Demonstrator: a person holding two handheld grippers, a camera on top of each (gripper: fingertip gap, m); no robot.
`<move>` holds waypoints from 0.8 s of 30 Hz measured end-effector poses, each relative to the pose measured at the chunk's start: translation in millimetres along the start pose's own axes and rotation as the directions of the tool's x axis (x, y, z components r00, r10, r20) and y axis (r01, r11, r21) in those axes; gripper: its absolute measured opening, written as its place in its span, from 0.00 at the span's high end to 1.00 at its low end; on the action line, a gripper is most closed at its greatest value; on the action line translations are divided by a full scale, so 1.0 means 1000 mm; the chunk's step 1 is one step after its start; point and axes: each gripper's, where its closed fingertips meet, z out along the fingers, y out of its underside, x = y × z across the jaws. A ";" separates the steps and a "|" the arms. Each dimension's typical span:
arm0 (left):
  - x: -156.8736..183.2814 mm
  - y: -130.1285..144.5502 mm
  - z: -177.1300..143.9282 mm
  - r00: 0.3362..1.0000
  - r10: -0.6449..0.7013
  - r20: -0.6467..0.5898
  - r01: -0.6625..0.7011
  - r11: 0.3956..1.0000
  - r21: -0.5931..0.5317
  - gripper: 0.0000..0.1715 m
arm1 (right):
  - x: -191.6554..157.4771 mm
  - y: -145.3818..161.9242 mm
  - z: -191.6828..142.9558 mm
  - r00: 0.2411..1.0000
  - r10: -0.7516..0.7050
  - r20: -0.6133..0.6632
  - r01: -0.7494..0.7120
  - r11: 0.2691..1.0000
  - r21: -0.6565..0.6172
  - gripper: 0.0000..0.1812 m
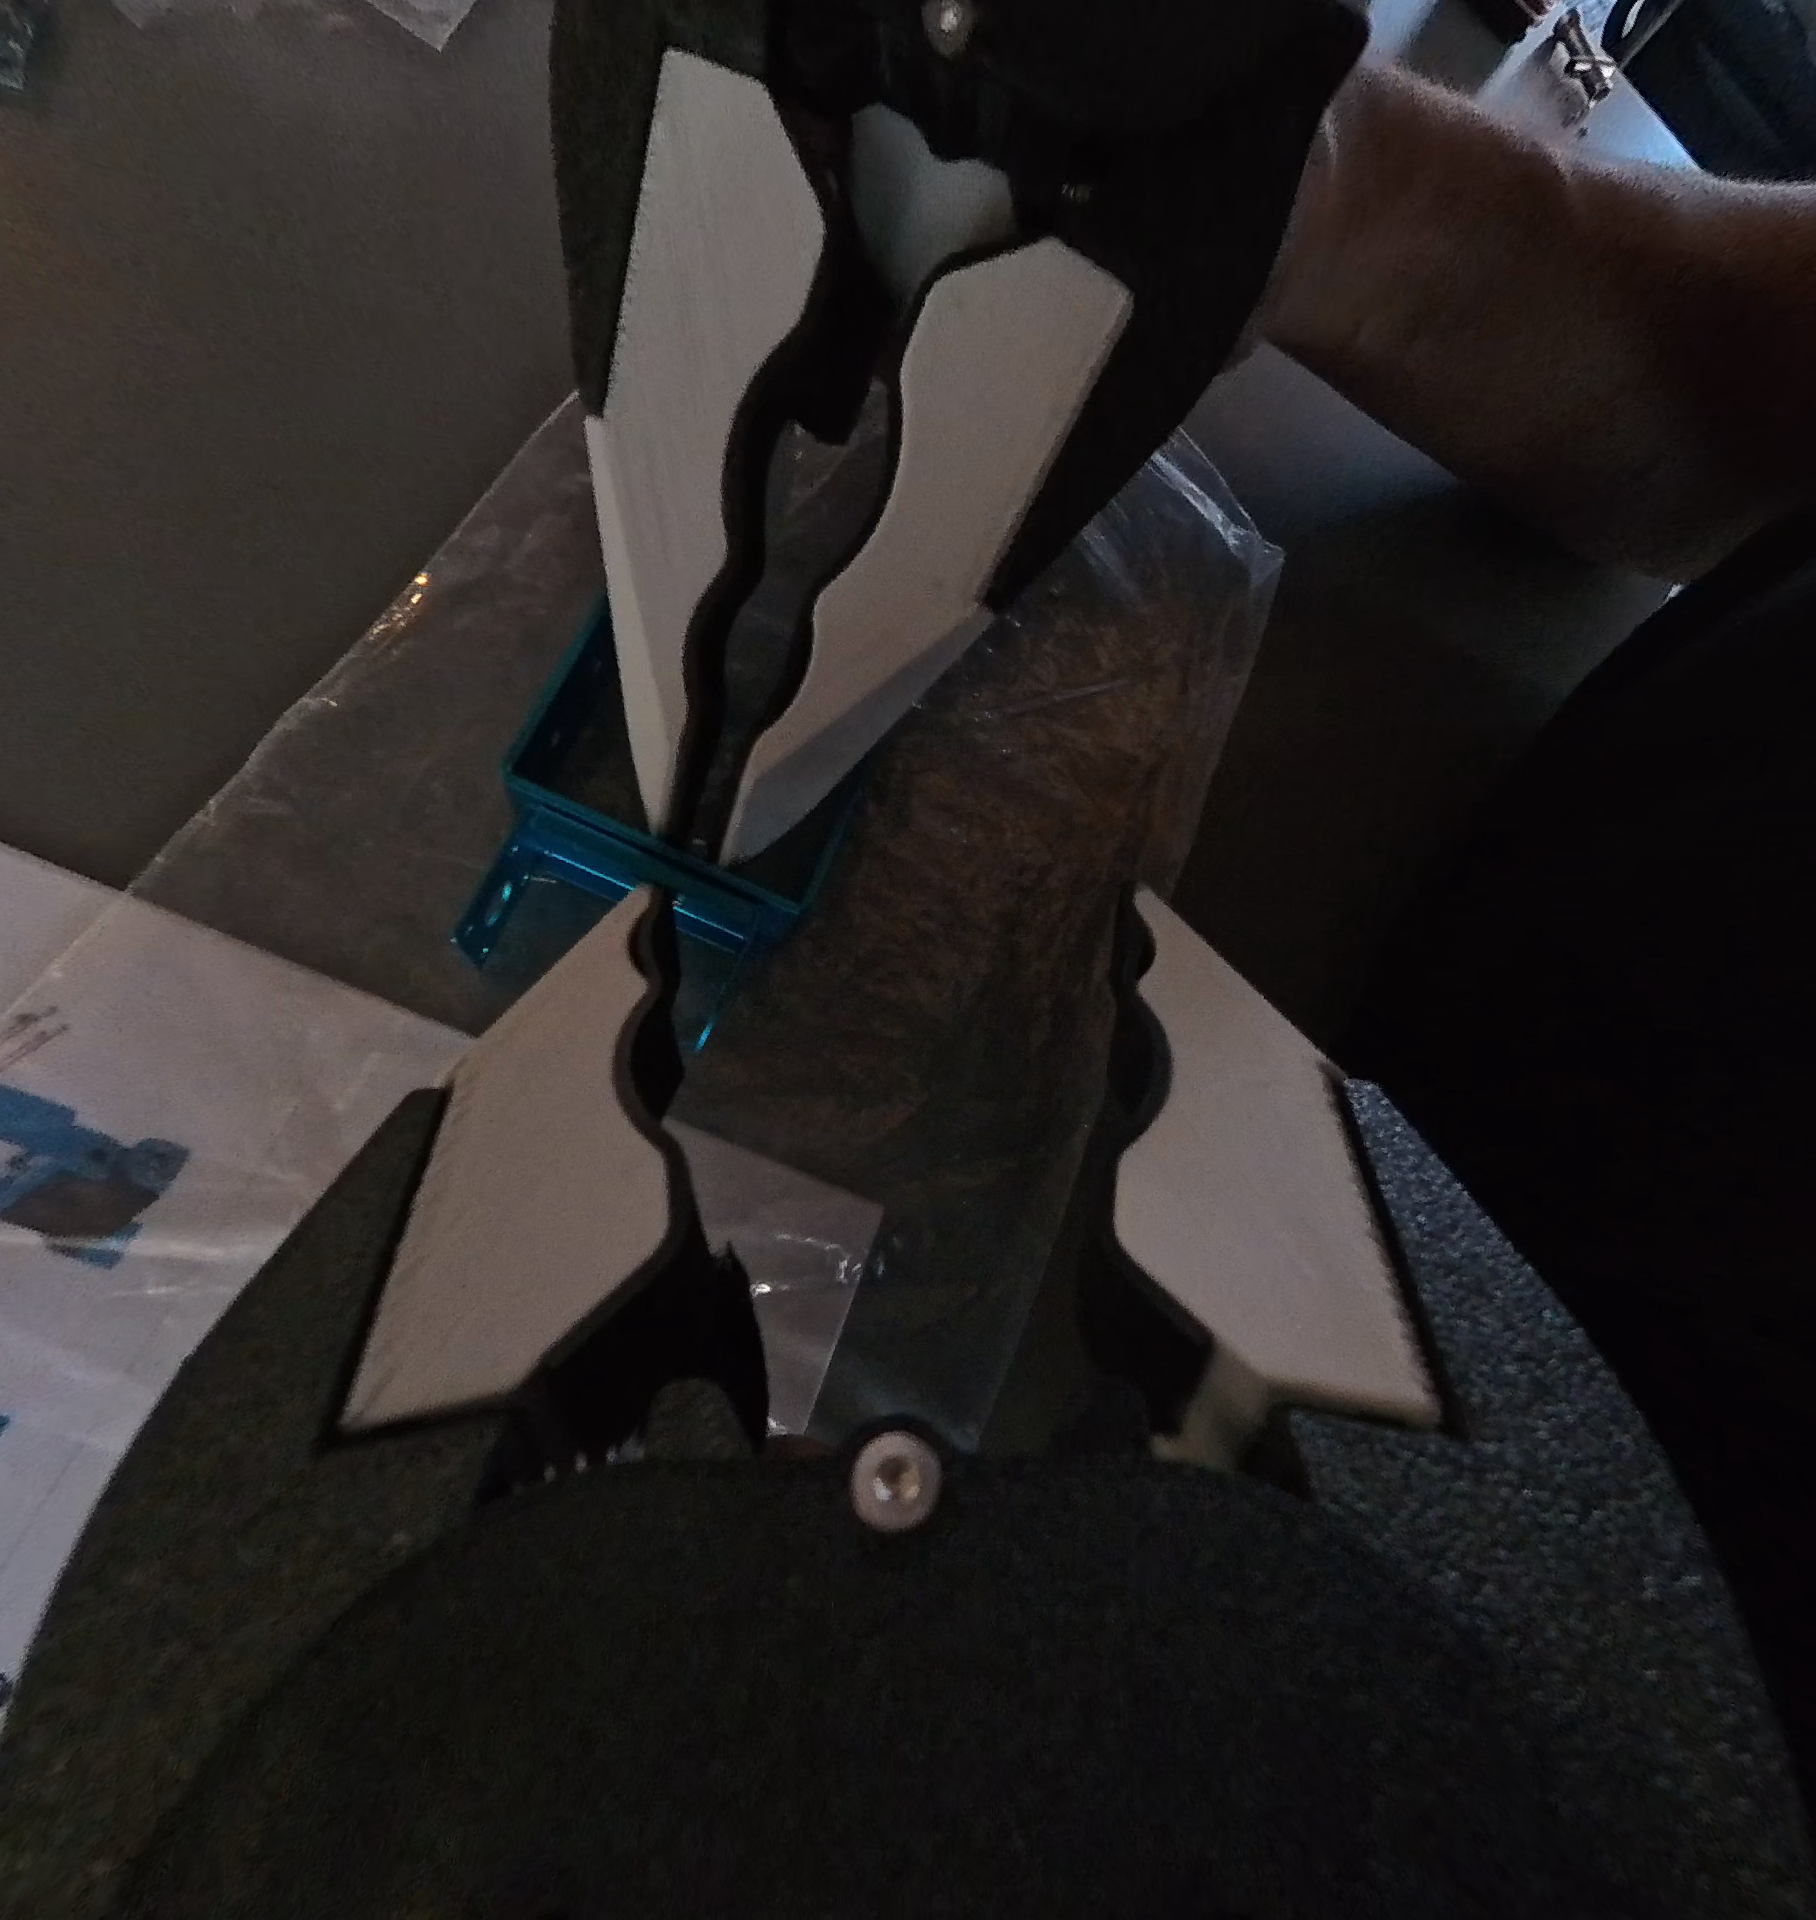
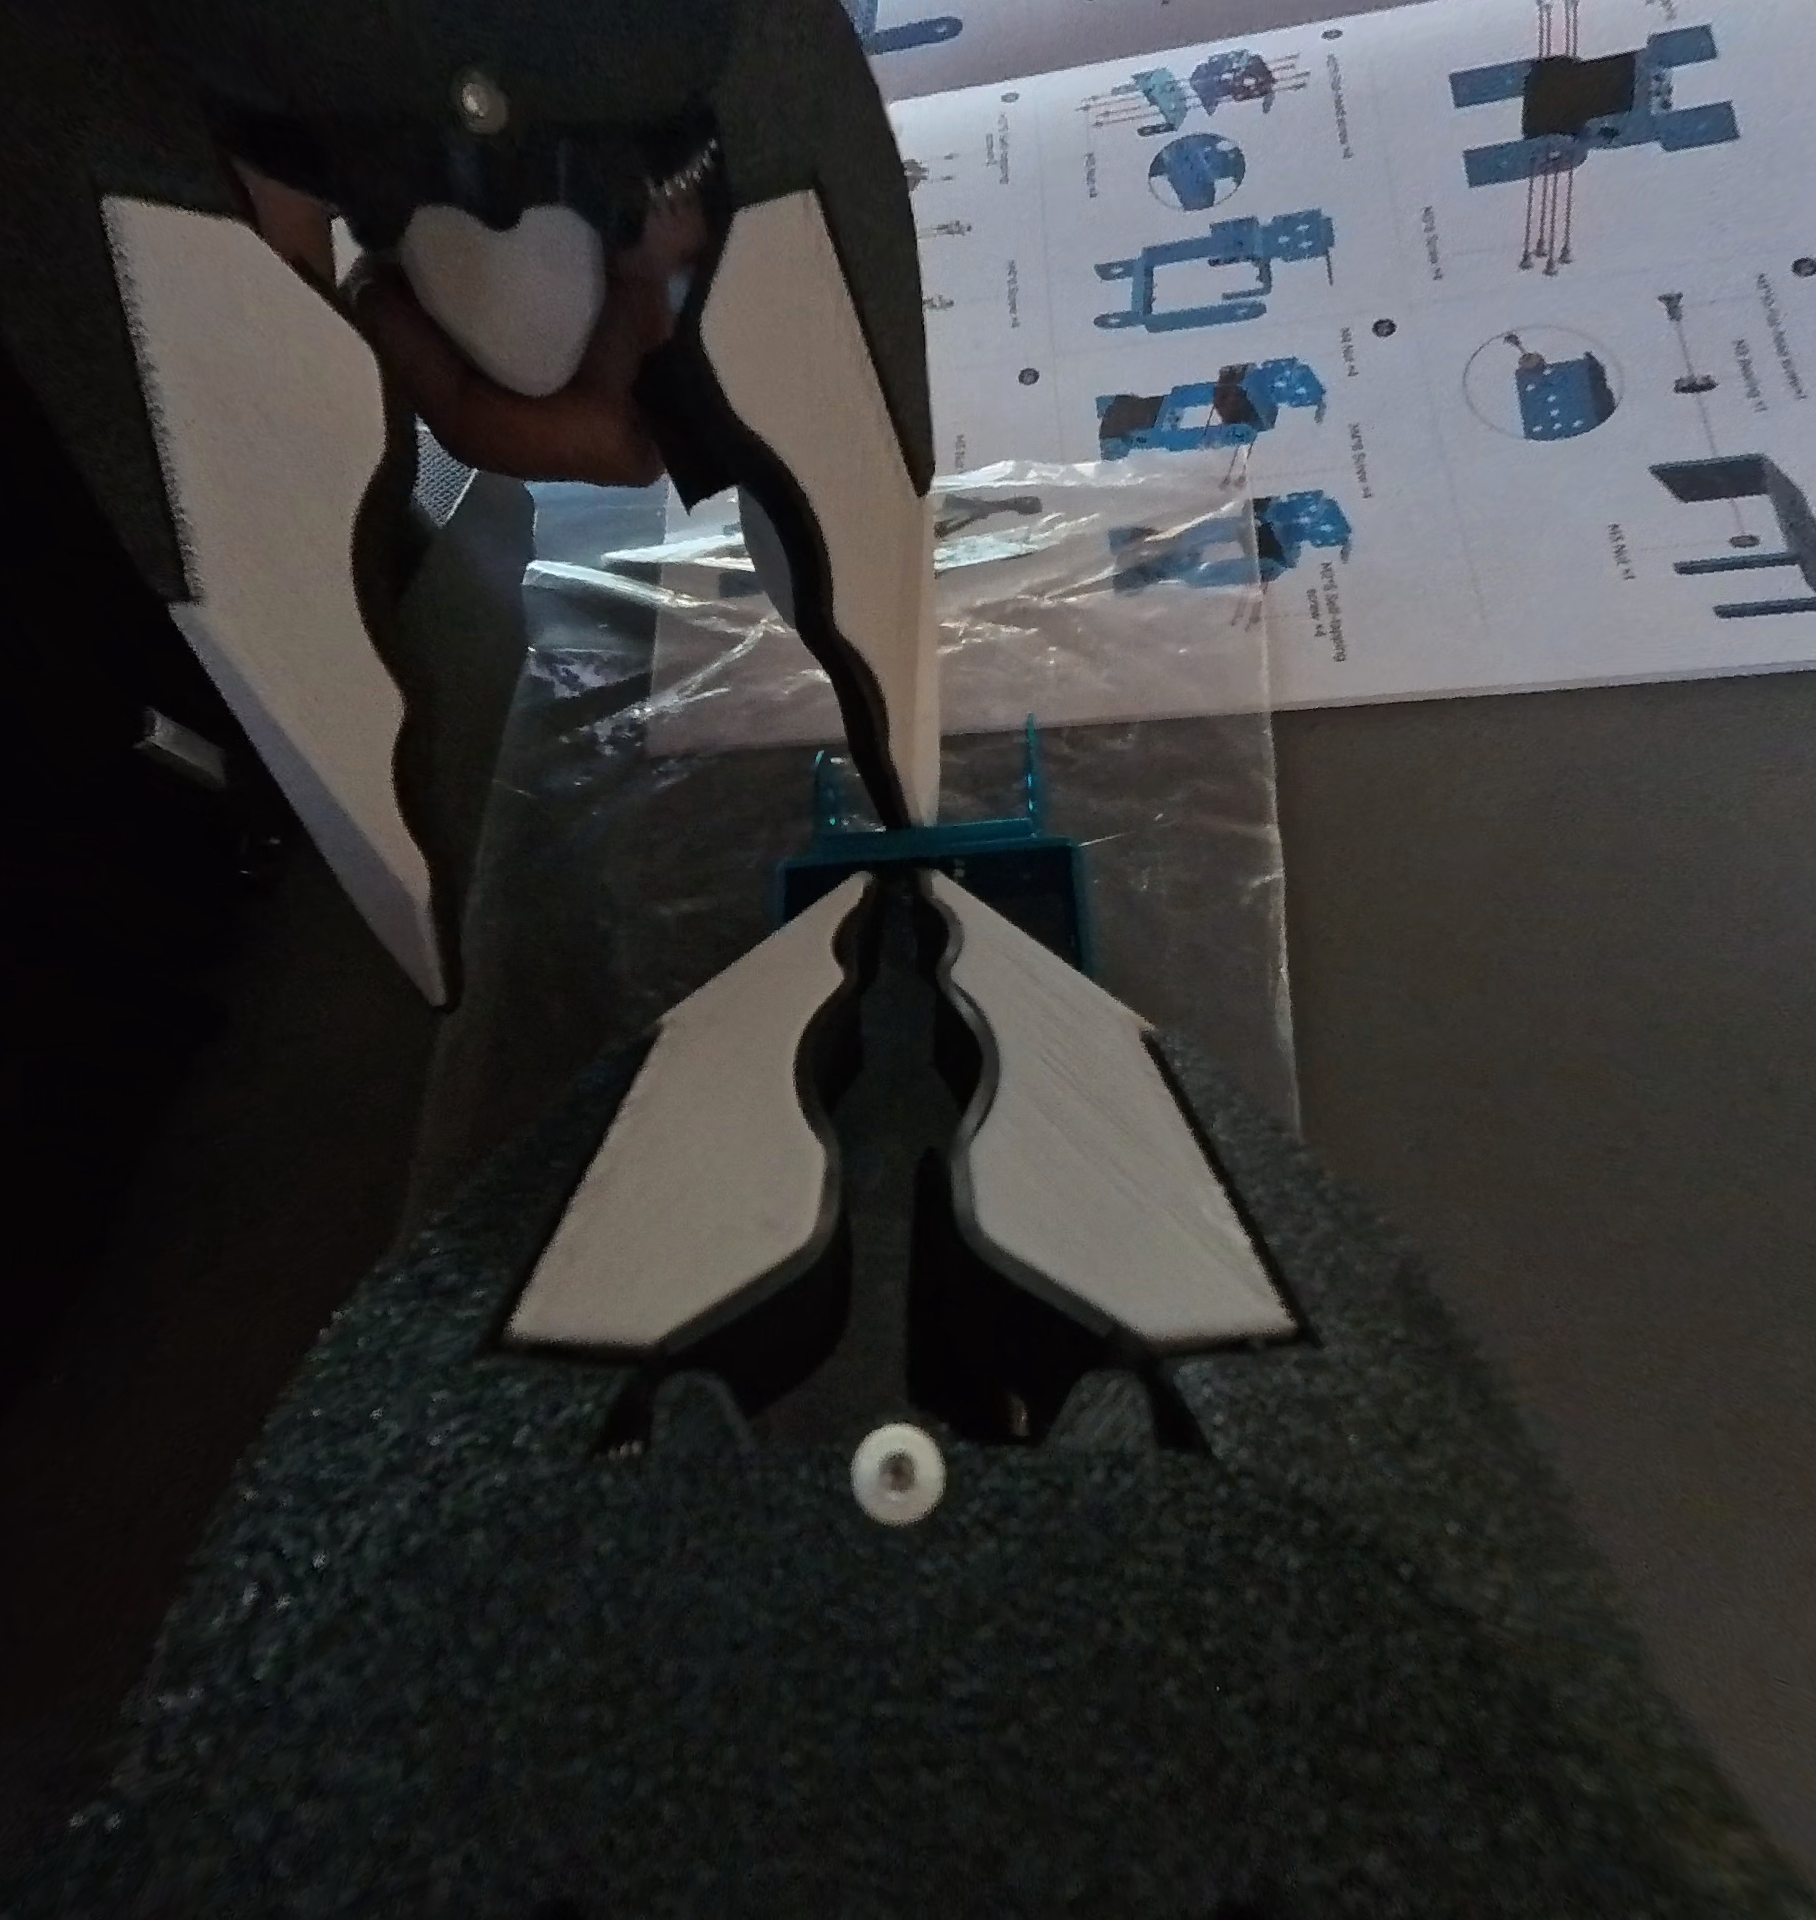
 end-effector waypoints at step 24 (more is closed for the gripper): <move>0.001 0.000 -0.001 1.000 -0.001 0.005 0.001 1.000 0.006 0.52 | 0.002 0.018 0.002 0.993 -0.110 0.051 0.119 0.969 -0.215 0.94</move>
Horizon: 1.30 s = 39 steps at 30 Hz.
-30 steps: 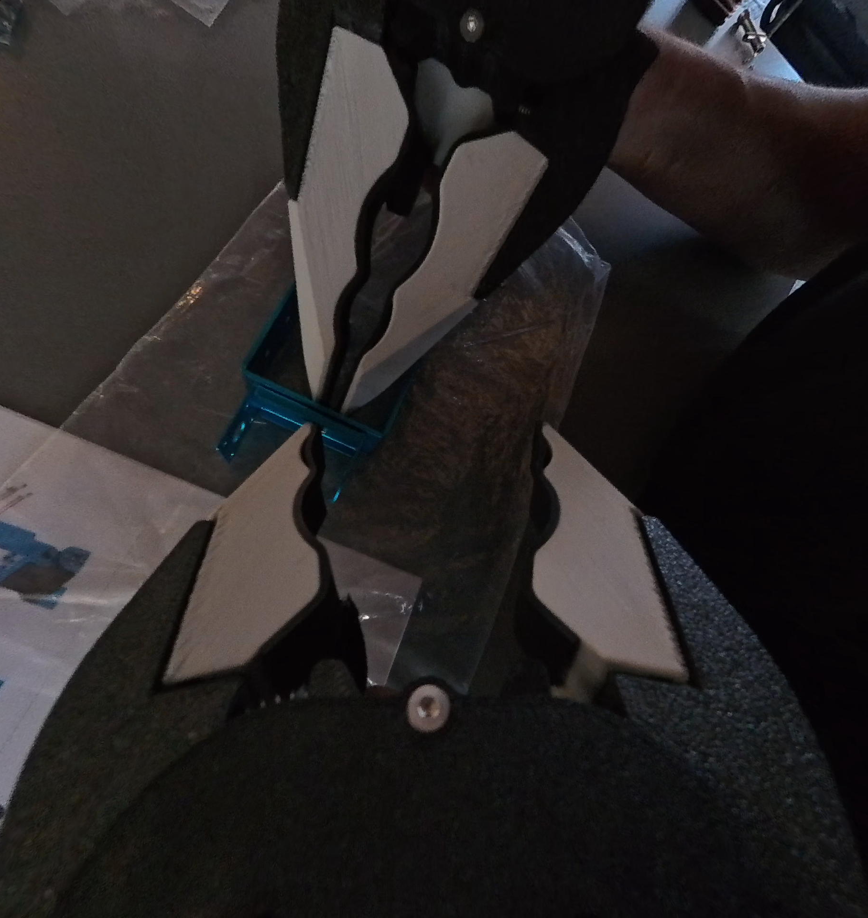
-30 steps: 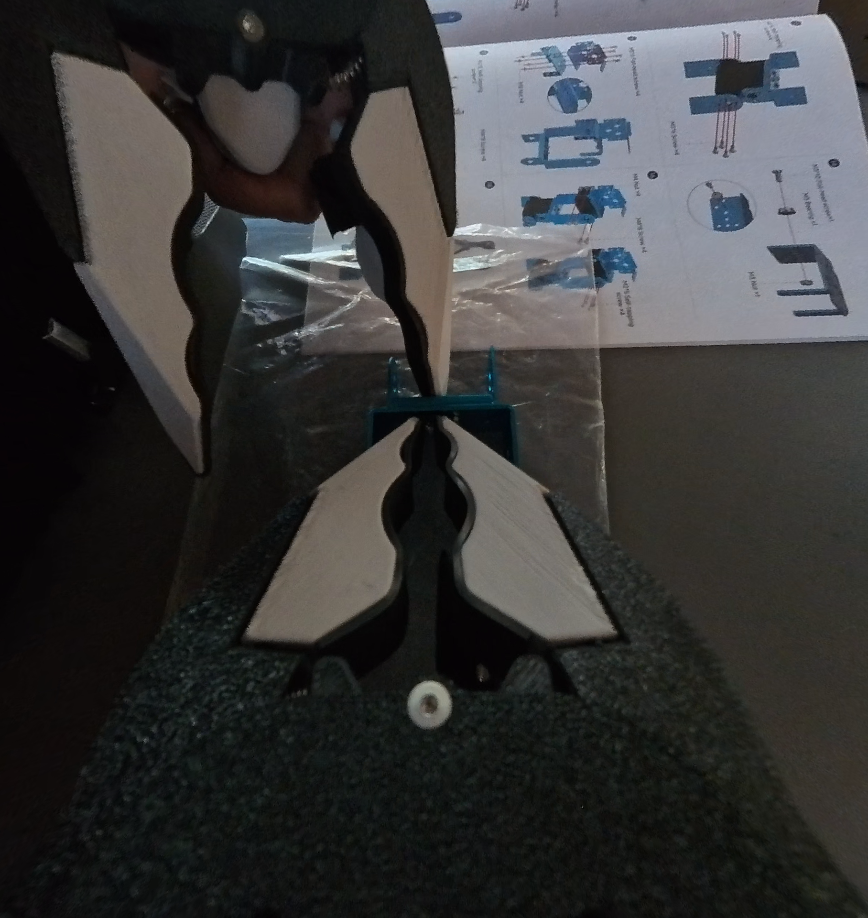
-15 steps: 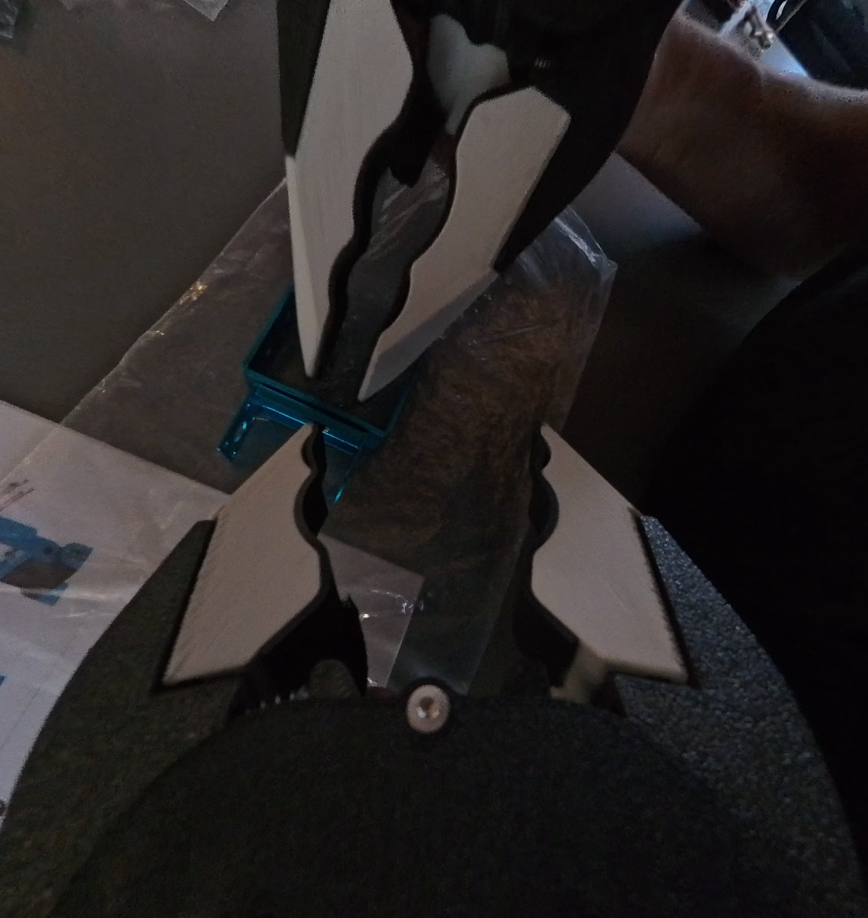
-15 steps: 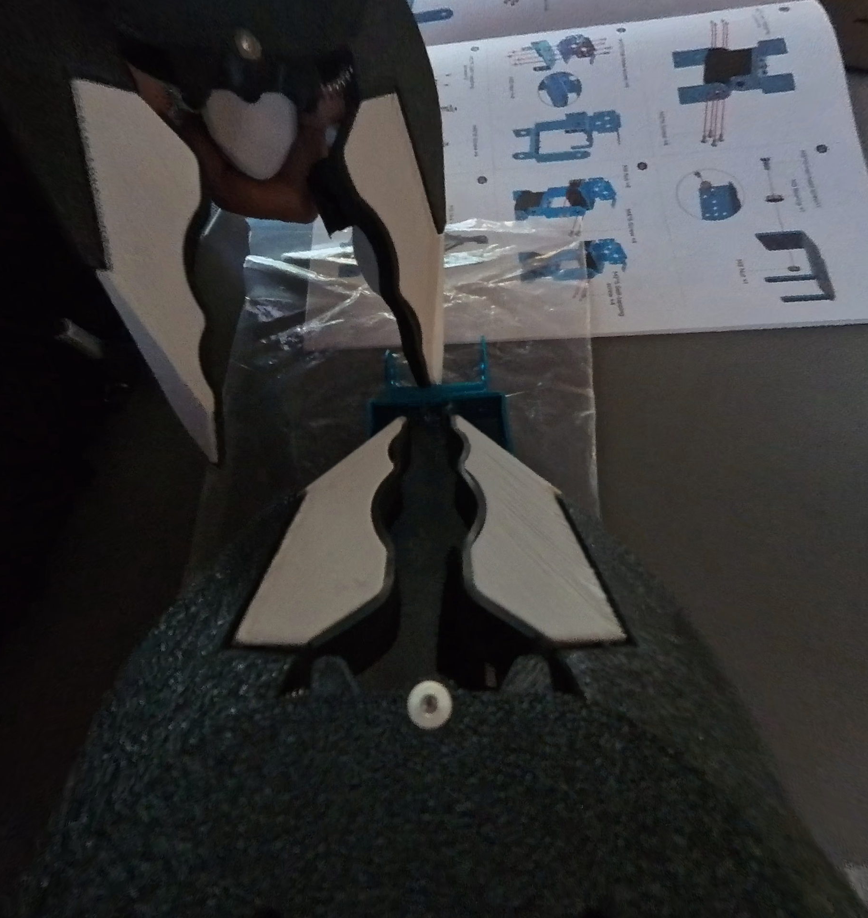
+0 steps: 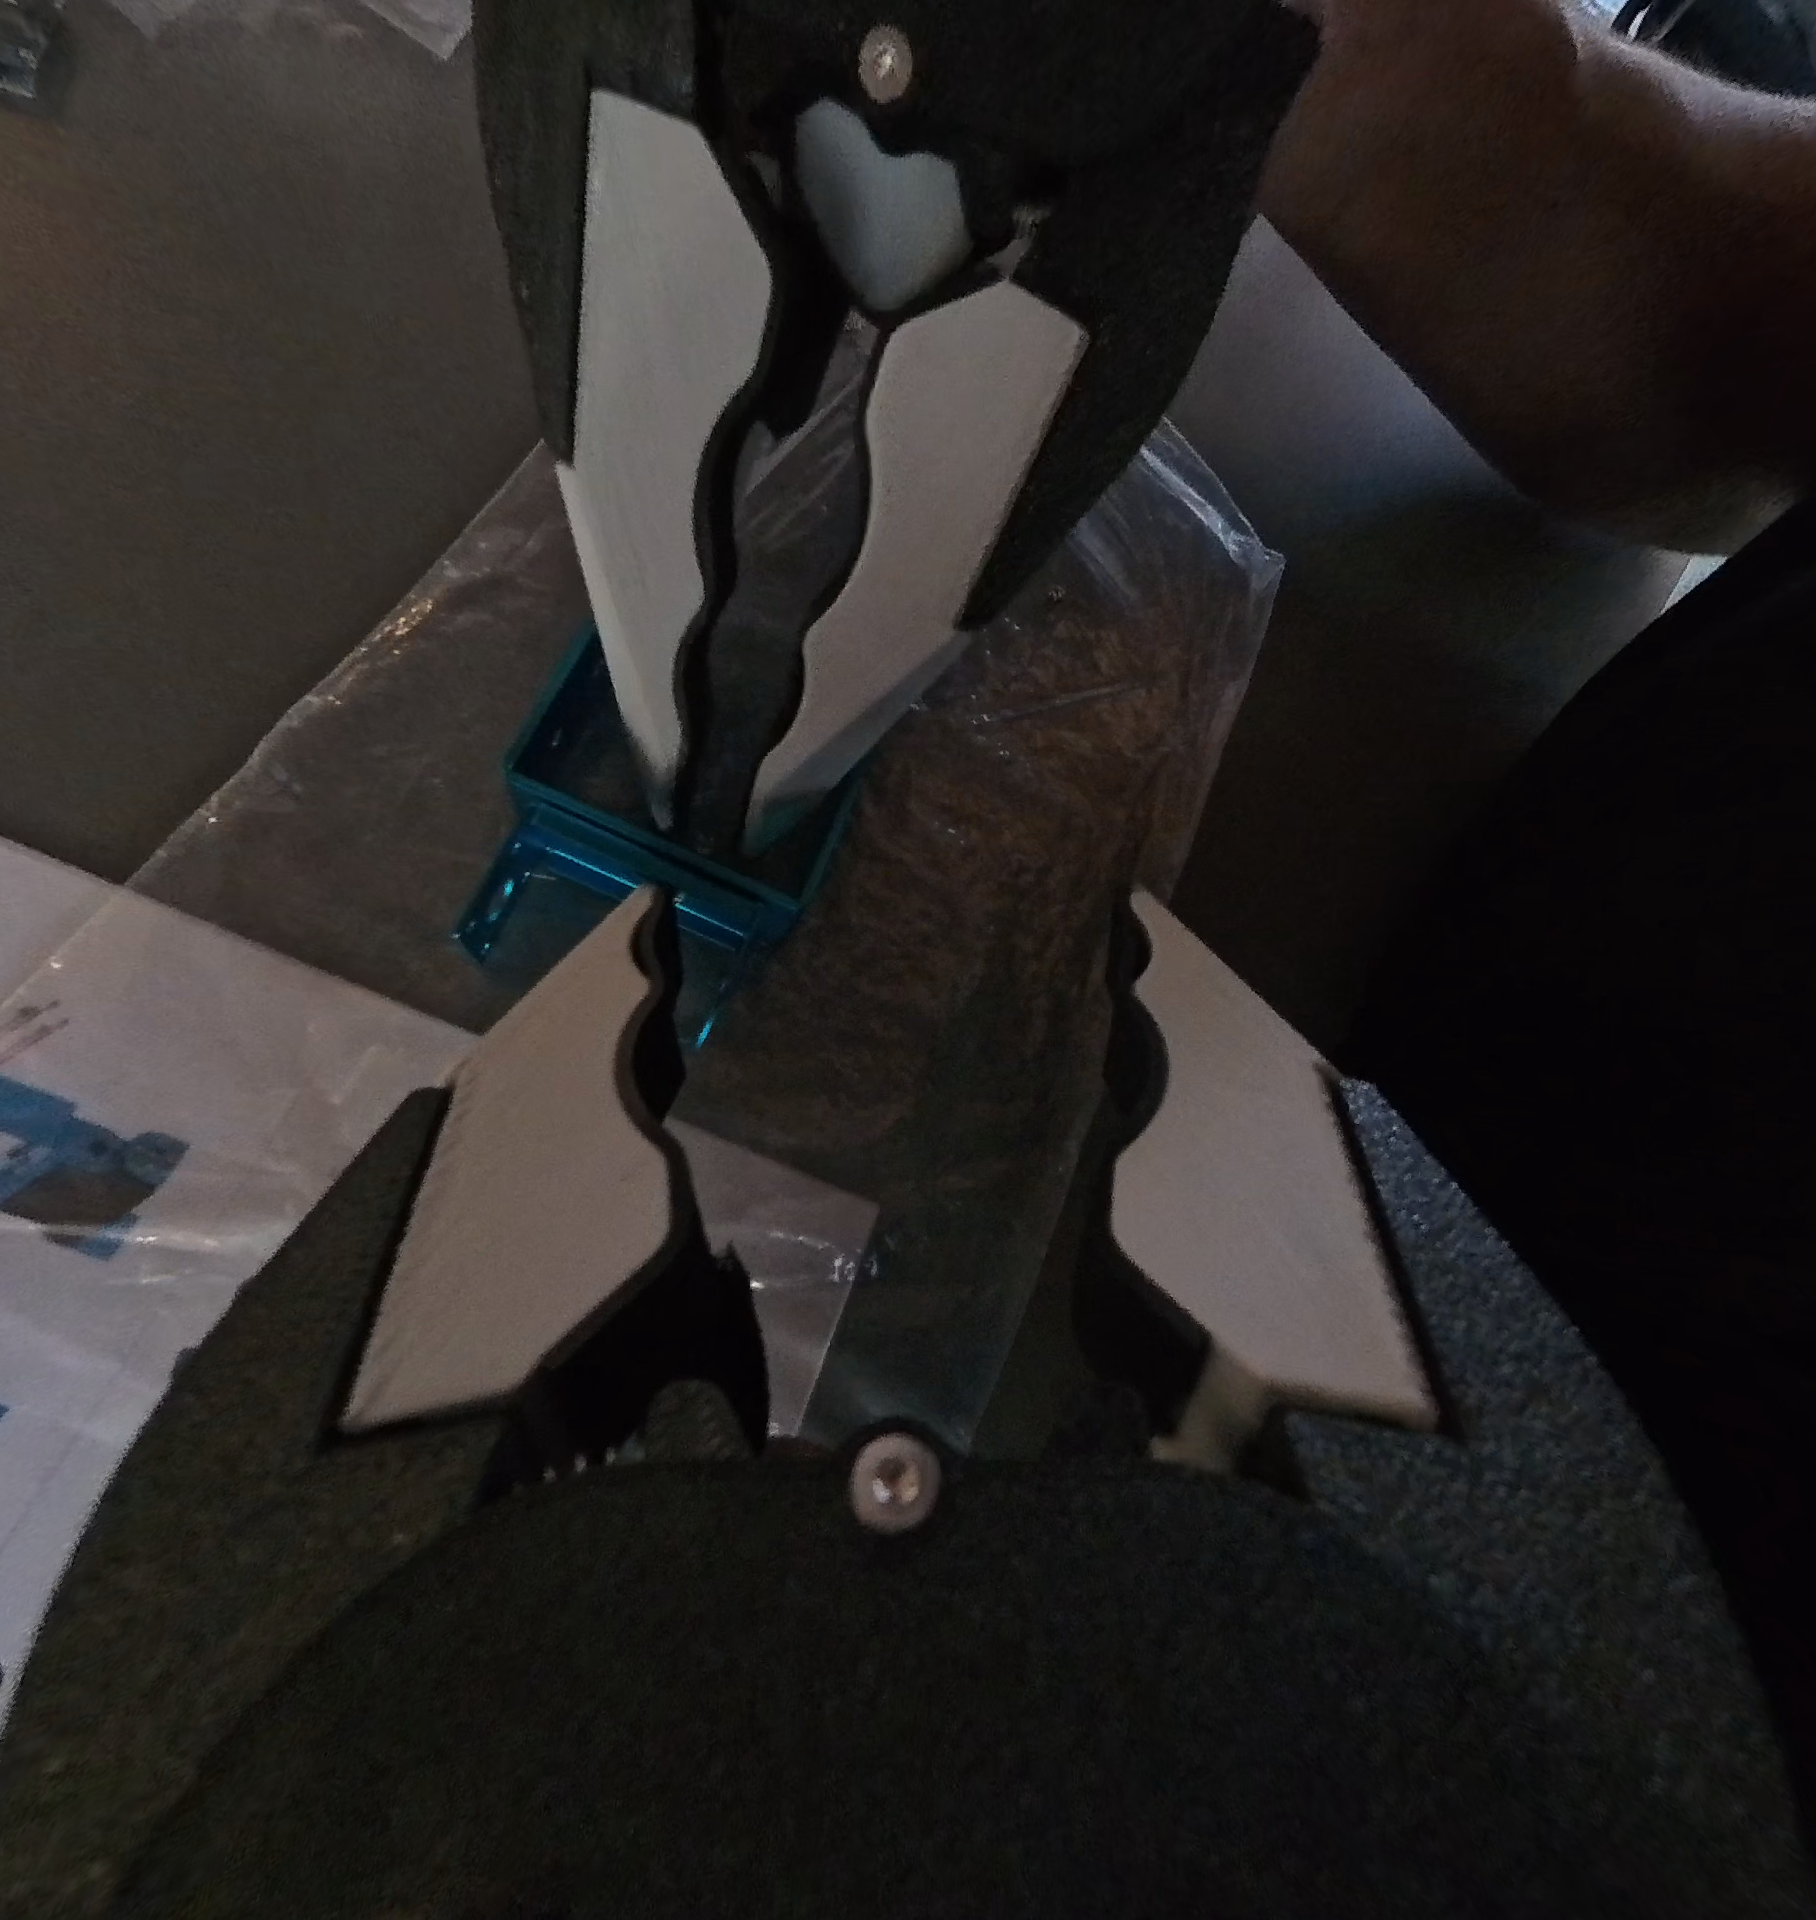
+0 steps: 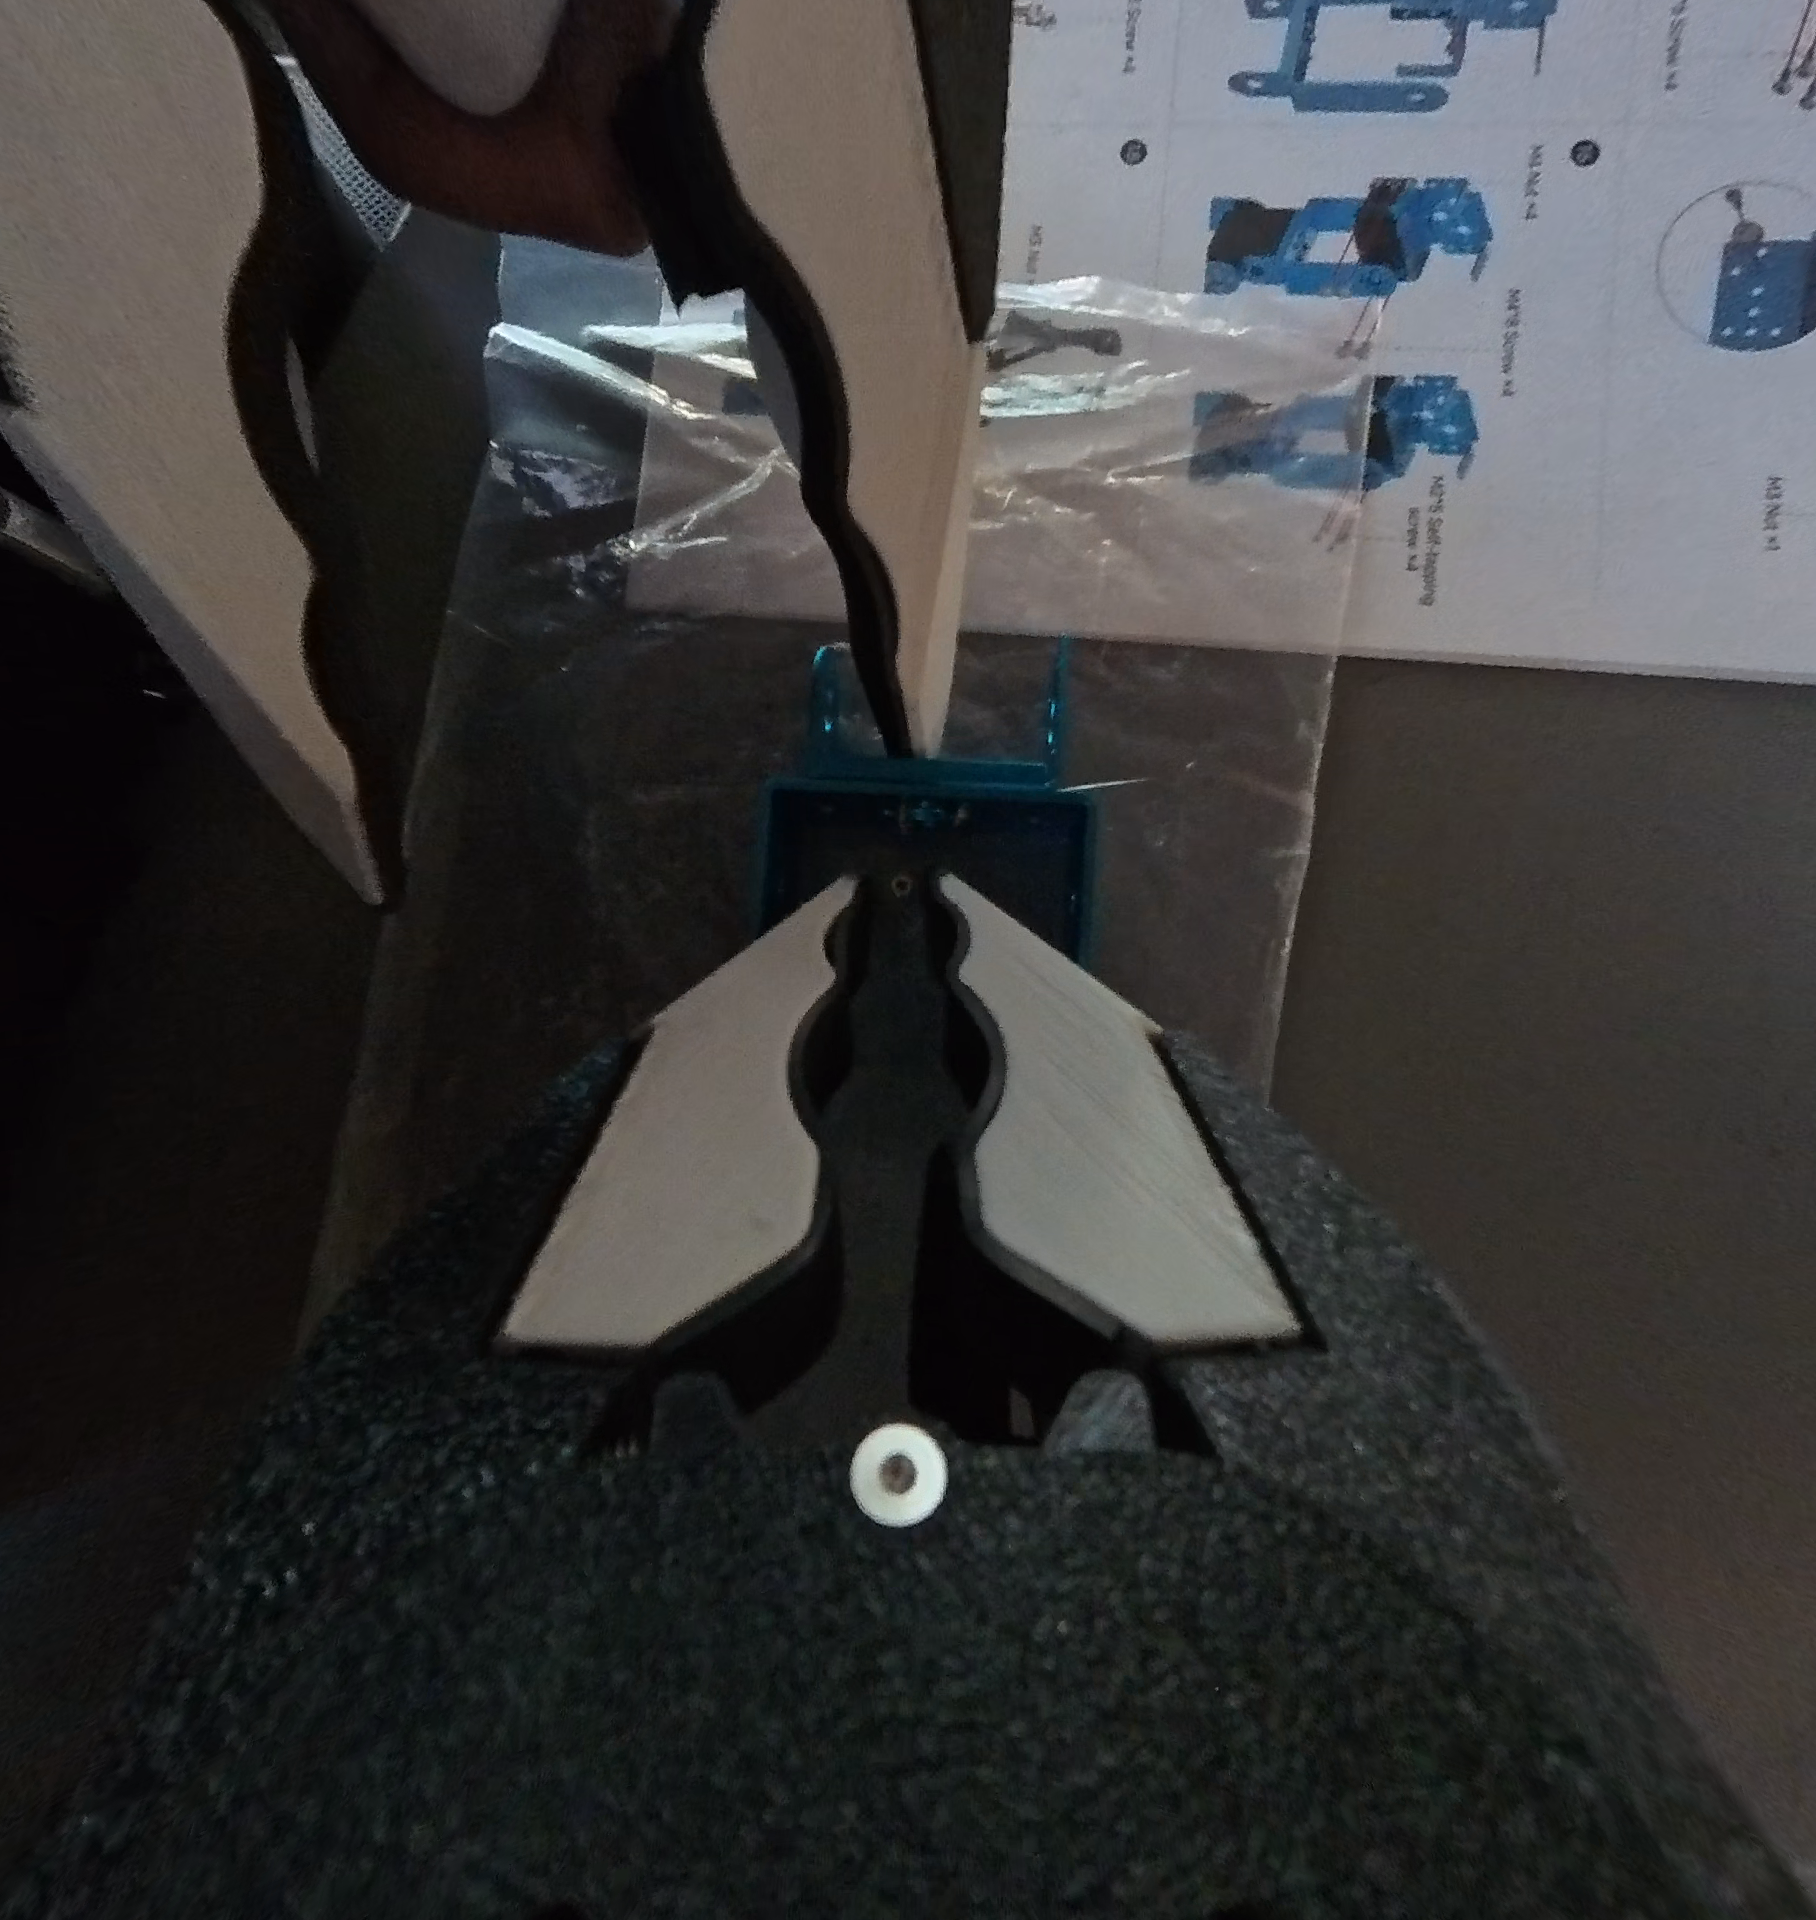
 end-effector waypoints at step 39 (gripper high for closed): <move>0.001 0.001 0.001 1.000 0.004 0.001 -0.004 1.000 -0.005 0.52 | -0.001 -0.001 0.001 0.999 0.037 -0.016 -0.036 0.998 0.053 0.98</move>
